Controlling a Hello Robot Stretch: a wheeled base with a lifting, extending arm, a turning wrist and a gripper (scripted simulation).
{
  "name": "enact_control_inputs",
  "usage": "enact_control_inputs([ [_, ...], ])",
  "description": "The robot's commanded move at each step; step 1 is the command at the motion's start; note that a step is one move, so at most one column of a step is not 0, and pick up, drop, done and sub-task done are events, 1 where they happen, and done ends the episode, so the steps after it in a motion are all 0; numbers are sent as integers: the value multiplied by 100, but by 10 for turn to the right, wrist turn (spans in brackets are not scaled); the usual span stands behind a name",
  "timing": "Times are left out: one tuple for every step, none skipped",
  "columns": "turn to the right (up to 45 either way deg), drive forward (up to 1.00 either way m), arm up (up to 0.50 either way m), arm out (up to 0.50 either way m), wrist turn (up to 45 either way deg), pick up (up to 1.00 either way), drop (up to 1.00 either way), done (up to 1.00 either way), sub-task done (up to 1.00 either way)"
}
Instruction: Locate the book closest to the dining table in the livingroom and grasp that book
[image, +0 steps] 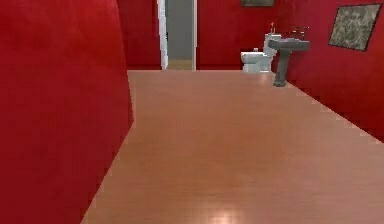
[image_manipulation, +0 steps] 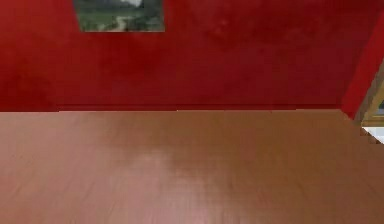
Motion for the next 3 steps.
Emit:
enact_control_inputs([
  [0,100,0,0,0,0,0,0,0],
  [0,100,0,0,0,0,0,0,0],
  [-30,0,0,0,0,0,0,0,0],
])
